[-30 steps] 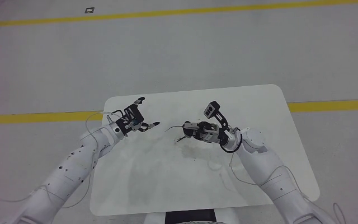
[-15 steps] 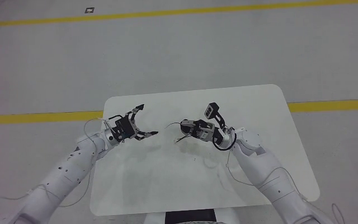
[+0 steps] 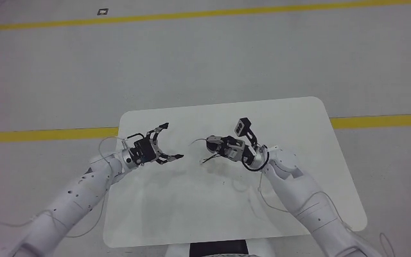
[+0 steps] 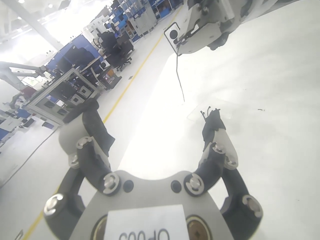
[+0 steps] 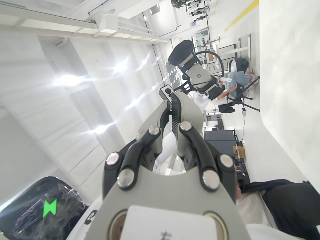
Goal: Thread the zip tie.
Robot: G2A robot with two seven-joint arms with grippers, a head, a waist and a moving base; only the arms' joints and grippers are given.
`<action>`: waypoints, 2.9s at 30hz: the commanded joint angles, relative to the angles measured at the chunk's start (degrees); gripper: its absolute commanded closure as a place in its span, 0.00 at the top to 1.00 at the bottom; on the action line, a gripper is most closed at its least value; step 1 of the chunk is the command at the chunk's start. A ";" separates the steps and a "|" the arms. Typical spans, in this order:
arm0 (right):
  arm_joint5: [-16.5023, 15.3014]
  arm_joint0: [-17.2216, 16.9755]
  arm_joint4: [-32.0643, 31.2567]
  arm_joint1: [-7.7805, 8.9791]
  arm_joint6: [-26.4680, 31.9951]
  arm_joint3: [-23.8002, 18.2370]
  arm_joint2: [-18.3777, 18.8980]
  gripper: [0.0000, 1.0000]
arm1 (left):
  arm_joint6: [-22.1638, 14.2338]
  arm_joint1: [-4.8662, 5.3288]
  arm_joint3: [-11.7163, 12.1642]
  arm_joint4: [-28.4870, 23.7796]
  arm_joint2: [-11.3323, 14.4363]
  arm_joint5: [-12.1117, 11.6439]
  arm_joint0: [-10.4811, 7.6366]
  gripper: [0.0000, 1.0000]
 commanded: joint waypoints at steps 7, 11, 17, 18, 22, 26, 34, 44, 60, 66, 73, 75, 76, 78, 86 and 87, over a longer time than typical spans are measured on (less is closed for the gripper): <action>0.09 0.46 2.04 -0.26 0.10 0.73 -0.30 0.00 | 2.11 0.96 0.26 0.00 5.10 0.49 -3.00 1.00; 2.19 -0.13 5.34 -0.49 0.11 0.45 -0.67 0.00 | 1.10 0.82 -0.36 0.00 5.05 1.25 -2.76 1.00; 5.39 0.73 11.21 -0.98 3.81 2.36 -1.55 0.00 | 5.61 0.69 -0.01 0.00 6.24 1.87 -2.99 1.00; 5.84 0.96 12.00 -1.10 4.20 2.75 -1.80 0.00 | 6.57 0.62 0.16 0.00 6.59 2.11 -3.22 1.00; 7.08 1.81 14.34 -1.56 4.64 4.30 -2.77 0.00 | 14.10 0.25 1.07 0.00 8.89 2.69 -4.52 1.00; 7.08 1.81 14.34 -1.56 4.64 4.30 -2.77 0.00 | 14.13 0.26 1.32 0.00 9.12 3.01 -4.76 1.00; 9.85 1.20 17.49 -2.00 4.29 3.38 -3.89 0.00 | 12.65 -0.13 -0.58 0.00 9.35 4.14 -4.16 1.00; 10.55 0.71 17.24 -2.06 3.06 2.28 -4.31 0.00 | 12.33 -0.34 -1.26 -0.58 9.50 5.48 -4.00 1.00; 15.10 -0.50 19.22 -1.66 6.28 1.09 -3.79 0.00 | 13.72 -0.41 -1.36 0.00 8.66 5.40 -3.28 0.43; 15.20 -0.38 17.67 -1.57 5.98 1.34 -4.19 0.00 | 13.99 -0.49 -1.15 0.00 9.36 5.49 -3.81 0.36; 14.26 -0.19 16.17 -1.47 5.18 1.55 -4.21 0.00 | 14.07 -0.53 -0.89 0.00 10.03 5.51 -4.33 0.34; 13.71 -0.16 15.52 -1.43 4.76 1.54 -4.15 0.00 | 14.11 -0.57 -0.87 0.00 10.16 5.47 -4.40 0.33; 13.49 -0.13 14.97 -1.39 4.52 1.53 -4.17 0.00 | 14.12 -0.59 -0.85 0.00 10.19 5.46 -4.43 0.33; 12.86 -0.21 14.15 -1.35 3.79 1.51 -4.15 0.00 | 14.16 -0.65 -0.78 0.00 10.18 5.47 -4.44 0.33; 9.79 -1.40 18.47 -1.64 1.44 1.31 -2.72 0.00 | 14.18 -0.85 -0.58 0.00 10.14 5.28 -4.55 0.33; 9.78 -1.44 18.49 -1.65 1.40 1.27 -2.75 0.00 | 14.18 -0.86 -0.58 0.00 10.18 5.25 -4.57 0.33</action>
